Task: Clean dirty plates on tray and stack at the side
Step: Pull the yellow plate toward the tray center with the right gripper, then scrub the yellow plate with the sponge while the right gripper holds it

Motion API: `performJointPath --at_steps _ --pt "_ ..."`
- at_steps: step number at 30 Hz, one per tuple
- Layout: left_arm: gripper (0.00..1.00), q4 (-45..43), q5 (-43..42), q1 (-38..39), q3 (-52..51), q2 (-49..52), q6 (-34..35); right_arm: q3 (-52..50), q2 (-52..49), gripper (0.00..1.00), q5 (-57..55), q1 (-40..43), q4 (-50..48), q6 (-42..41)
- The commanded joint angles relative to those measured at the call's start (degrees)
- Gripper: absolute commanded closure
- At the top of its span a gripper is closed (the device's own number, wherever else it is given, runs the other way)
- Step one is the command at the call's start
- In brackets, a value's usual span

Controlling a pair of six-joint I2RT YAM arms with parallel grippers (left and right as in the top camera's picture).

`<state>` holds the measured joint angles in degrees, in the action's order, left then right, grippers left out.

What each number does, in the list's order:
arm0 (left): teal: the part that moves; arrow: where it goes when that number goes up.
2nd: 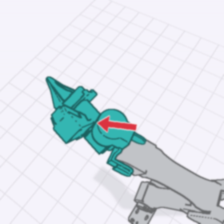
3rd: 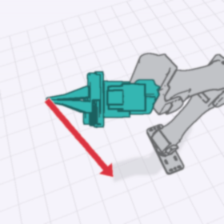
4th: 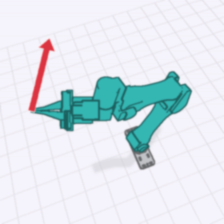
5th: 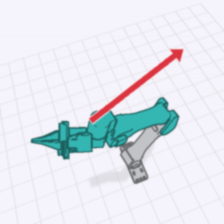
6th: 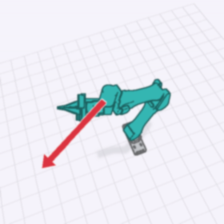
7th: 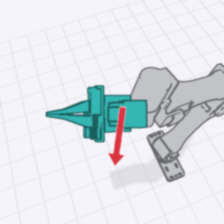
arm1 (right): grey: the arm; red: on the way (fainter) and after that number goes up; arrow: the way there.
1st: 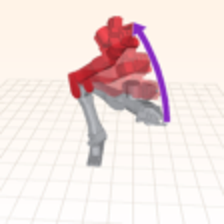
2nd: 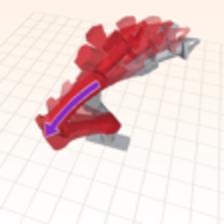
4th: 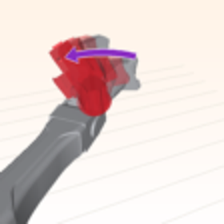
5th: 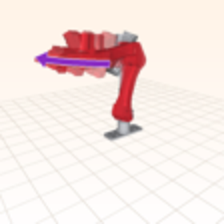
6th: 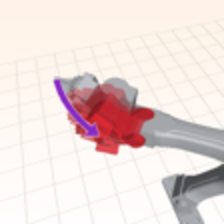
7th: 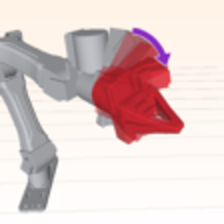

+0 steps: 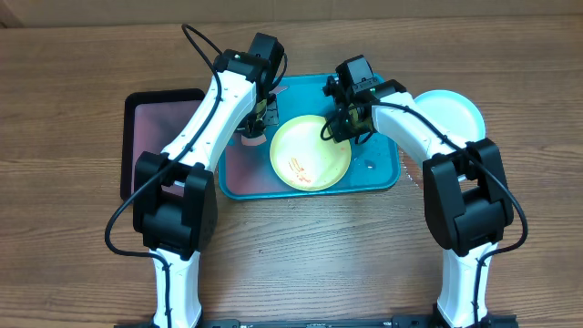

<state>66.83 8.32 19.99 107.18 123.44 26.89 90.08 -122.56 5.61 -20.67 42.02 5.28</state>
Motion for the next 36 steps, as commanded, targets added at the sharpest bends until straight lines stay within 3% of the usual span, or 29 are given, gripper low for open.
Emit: performJointPath --at_steps 1,5,14,22,36 --pt "0.96 -0.02 -0.46 -0.11 -0.22 0.63 0.57 -0.15 -1.62 0.79 0.68 -0.15 -0.04 -2.56" --pt "0.96 -0.04 -0.46 -0.09 -0.22 0.63 0.59 -0.15 -1.68 0.96 0.96 -0.15 0.94 -9.40" --pt "0.96 -2.01 -1.70 -0.02 -0.48 1.38 0.57 -0.15 -1.68 0.96 6.73 -0.37 6.36 -24.61" --pt "0.96 -6.40 -5.35 0.94 -3.43 3.13 0.13 -0.15 -1.68 0.96 6.71 -0.81 8.00 -25.79" --pt "0.96 -5.68 -6.73 4.59 -3.87 10.34 0.17 -0.15 -1.68 0.96 8.04 -0.81 7.15 -27.82"
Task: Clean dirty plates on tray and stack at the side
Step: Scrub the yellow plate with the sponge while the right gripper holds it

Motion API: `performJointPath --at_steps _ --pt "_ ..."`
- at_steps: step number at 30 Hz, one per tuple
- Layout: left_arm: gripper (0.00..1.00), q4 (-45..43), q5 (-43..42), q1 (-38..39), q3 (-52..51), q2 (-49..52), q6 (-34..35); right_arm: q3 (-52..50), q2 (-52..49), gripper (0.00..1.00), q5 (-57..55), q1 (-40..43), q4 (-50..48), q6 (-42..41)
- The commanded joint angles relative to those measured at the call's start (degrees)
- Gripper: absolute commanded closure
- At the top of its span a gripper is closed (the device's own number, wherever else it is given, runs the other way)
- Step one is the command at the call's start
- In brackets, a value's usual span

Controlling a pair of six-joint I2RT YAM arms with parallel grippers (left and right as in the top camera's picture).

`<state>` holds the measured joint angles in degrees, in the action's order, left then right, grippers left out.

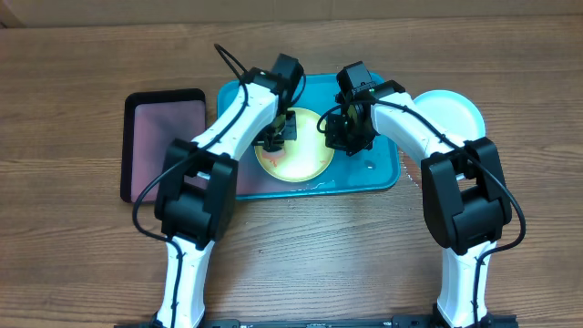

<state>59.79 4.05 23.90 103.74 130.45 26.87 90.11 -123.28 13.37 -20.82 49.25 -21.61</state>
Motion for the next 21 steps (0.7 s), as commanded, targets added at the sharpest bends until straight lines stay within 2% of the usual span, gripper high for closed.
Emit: performJointPath --at_steps 1,4,6,8,11,13,15,17,19,21 --pt "0.96 1.86 -3.56 0.68 -0.44 3.63 0.17 -0.15 -0.96 0.96 0.26 -0.66 -0.09 -0.92" --pt "0.95 3.13 -6.86 0.68 -0.44 4.13 0.07 -0.15 -0.96 0.96 0.26 -0.63 -0.09 -0.92" --pt "0.96 3.10 -11.45 0.68 -0.44 4.13 -3.54 -0.15 -0.96 0.96 0.26 -0.63 -0.09 -0.92" --pt "0.96 2.45 -20.06 0.68 -0.44 4.13 -10.91 -0.15 -0.96 0.96 0.26 -0.63 -0.09 -0.92" --pt "0.96 2.62 -36.44 0.68 -0.44 4.11 -26.10 -0.15 -0.96 0.96 0.26 -0.63 -0.13 -0.92" --pt "0.96 3.30 -42.51 0.68 -0.42 4.11 -31.61 -0.15 -0.96 0.96 0.26 -0.63 -0.17 -0.92" --pt "0.96 3.17 -41.53 0.68 -0.44 4.11 -32.00 -0.17 -0.96 0.96 0.26 -0.63 -0.26 -0.94" --pt "0.96 2.40 -35.56 0.68 -0.44 4.11 -28.52 -0.15 -0.96 0.96 0.26 -0.63 -0.26 -0.94" --pt "0.96 1.62 -25.20 0.52 -0.44 4.11 -20.70 -0.15 -0.96 0.96 0.26 -0.63 -0.22 -0.92" --pt "0.96 1.73 -10.40 0.44 -0.44 4.11 -10.05 -0.15 -0.96 0.96 0.26 -0.63 -0.22 -0.92"
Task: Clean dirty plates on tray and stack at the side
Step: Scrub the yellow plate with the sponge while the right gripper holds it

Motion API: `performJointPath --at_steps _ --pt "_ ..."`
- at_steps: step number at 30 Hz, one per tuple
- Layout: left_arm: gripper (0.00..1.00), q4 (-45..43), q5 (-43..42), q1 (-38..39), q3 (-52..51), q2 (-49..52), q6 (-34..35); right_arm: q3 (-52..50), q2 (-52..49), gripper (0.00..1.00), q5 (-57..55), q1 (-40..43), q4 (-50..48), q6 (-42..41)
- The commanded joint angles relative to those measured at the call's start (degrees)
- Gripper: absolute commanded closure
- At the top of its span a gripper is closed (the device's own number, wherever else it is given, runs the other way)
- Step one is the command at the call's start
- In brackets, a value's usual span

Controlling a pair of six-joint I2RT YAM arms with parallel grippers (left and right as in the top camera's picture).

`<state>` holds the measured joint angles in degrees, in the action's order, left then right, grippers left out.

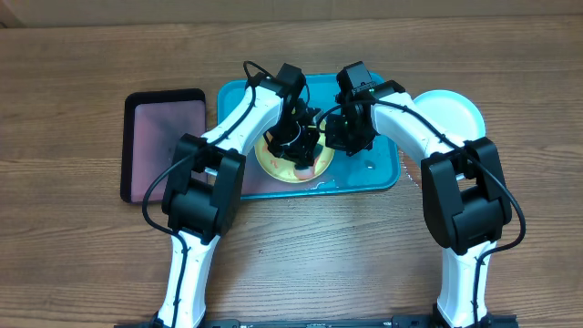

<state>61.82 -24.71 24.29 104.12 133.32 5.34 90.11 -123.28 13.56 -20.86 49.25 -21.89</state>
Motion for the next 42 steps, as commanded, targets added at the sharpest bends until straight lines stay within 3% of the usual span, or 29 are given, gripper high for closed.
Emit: performJointPath --at_steps 1,4,7,11,15,18,20,26,28,34,38,42 --pt "0.96 0.07 24.33 0.07 -0.81 1.25 15.52 -0.15 -0.96 0.96 0.07 -0.59 -0.22 -0.63" --pt "0.96 2.14 41.44 0.07 -0.81 1.25 28.48 -0.15 -0.96 0.96 0.04 -0.61 -0.31 -0.63" --pt "0.96 3.85 49.27 0.07 -0.81 1.25 37.03 -0.15 -0.96 0.96 0.02 -0.59 -0.31 -0.61" --pt "0.96 3.96 53.16 0.07 -0.81 1.25 41.24 -0.15 -0.96 0.96 0.02 -0.59 -0.24 -0.44" --pt "0.96 1.60 55.43 0.07 -0.81 1.25 41.07 -0.15 -0.96 0.96 0.02 -0.59 0.07 -0.44" --pt "0.96 -2.43 52.81 0.13 -0.81 1.25 33.14 -0.15 -0.96 0.96 0.04 -0.59 0.35 -0.44" --pt "0.96 -5.35 46.66 0.17 -0.79 1.25 24.92 -0.15 -0.96 0.96 0.04 -0.59 0.44 -0.44" --pt "0.96 -10.10 17.75 0.17 -0.79 1.25 -0.07 -0.17 -0.96 0.96 0.04 -0.59 0.44 -0.37" --pt "0.96 -9.86 8.98 0.17 -0.79 1.25 -5.57 -0.15 -0.96 0.96 0.04 -0.61 0.44 -0.22" --pt "0.96 -5.46 -6.16 0.15 -0.79 1.25 -13.33 -0.17 -0.96 0.96 0.04 -0.59 0.42 -0.20" --pt "0.96 -2.99 -7.28 0.15 -0.79 1.25 -15.52 -0.15 -0.96 0.96 0.04 -0.61 0.39 -0.20" --pt "0.96 -5.86 -7.30 -0.07 -0.79 1.25 -13.25 -0.17 -0.96 0.96 0.04 -0.61 0.46 -0.20"
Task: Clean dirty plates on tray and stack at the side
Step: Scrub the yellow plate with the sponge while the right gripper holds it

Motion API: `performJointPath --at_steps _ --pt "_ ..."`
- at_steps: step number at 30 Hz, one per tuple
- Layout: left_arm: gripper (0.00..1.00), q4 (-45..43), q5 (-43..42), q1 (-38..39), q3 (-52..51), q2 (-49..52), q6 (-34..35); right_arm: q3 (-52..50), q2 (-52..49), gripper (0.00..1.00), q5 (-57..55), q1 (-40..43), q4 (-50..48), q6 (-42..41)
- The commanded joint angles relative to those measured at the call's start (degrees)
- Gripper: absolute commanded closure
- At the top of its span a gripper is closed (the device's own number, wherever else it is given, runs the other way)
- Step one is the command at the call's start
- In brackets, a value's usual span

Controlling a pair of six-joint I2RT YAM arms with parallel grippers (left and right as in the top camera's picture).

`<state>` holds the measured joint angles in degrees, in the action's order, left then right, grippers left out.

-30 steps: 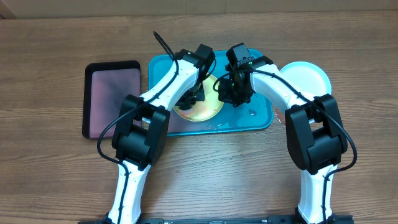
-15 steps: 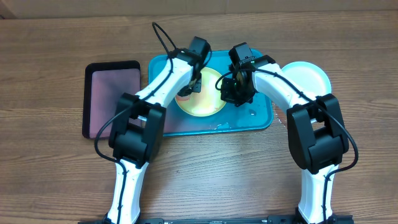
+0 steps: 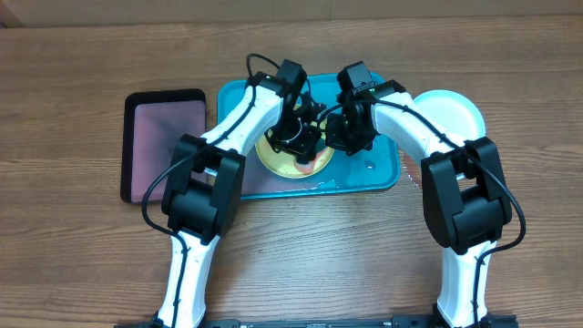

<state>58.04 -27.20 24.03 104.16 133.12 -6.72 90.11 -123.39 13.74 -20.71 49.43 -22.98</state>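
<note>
A yellow plate (image 3: 271, 160) lies on the teal tray (image 3: 378, 169) in the overhead view, mostly covered by both arms. My left gripper (image 3: 306, 146) is low over the plate's middle, shut on a pink sponge (image 3: 315, 162) that presses on the plate. At the plate's right rim, my right gripper (image 3: 335, 138) is shut on the edge. The plate's food marks are hidden under the left gripper.
A pale blue plate (image 3: 453, 111) sits on the table right of the tray. A black tray with a pink inside (image 3: 164, 146) lies to the left. The teal tray's left part shows a pinkish patch (image 3: 244, 179). Wooden table all around.
My left gripper has shifted slightly right over the plate, and the pink sponge shows a little further right. The right gripper and the plate stay where they were.
First my left gripper was at the tray's left part on the pink sponge, while the right gripper was at the yellow plate's rim. Then the plate sat further left with the left gripper above it. After that the sponge was on the plate's middle, as now.
</note>
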Motion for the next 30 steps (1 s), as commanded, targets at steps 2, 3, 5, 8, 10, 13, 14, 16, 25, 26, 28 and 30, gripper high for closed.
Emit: performJointPath --at_steps 2,3,5,8,10,13,14,16,25,26,28,30 --pt "0.96 -5.42 -4.74 0.00 -0.83 1.44 2.45 -0.15 -0.85 0.96 -0.13 -0.76 0.42 0.87" --pt "0.96 -7.58 -4.26 -0.11 -0.83 1.44 4.85 -0.15 -0.85 0.96 -0.13 -0.76 0.48 0.87" --pt "0.96 -11.58 0.13 -0.31 -0.83 1.44 12.00 -0.15 -0.85 0.96 -0.13 -0.76 0.66 0.90" --pt "0.96 -14.62 12.79 -0.48 -0.83 1.44 22.99 -0.15 -0.85 0.96 -0.13 -0.76 0.74 0.90" --pt "0.96 -14.58 23.41 -0.46 -0.83 1.44 29.24 -0.17 -0.85 0.96 -0.13 -0.76 0.87 0.90" --pt "0.96 -12.83 35.82 -0.44 -0.83 1.44 34.60 -0.17 -0.85 0.96 -0.13 -0.76 0.94 0.92" --pt "0.96 -12.02 38.80 -0.44 -0.83 1.44 35.50 -0.15 -0.85 0.96 -0.13 -0.76 0.92 0.92" --pt "0.96 -9.42 44.68 -0.44 -0.83 1.44 37.29 -0.15 -0.85 0.96 -0.13 -0.76 0.85 0.92" --pt "0.96 2.73 58.12 -0.44 -0.83 1.44 46.25 -0.15 -0.85 0.96 -0.13 -0.74 0.44 0.92" --pt "0.96 2.84 55.95 -0.44 -0.83 1.44 44.61 -0.15 -0.85 0.96 -0.13 -0.74 0.46 0.92" --pt "0.96 2.38 48.87 -0.42 -0.83 1.44 38.03 -0.15 -0.85 0.96 -0.13 -0.74 0.50 0.92" --pt "0.96 2.05 38.18 -0.37 -0.83 1.44 29.24 -0.15 -0.85 0.96 -0.13 -0.76 0.59 0.92"
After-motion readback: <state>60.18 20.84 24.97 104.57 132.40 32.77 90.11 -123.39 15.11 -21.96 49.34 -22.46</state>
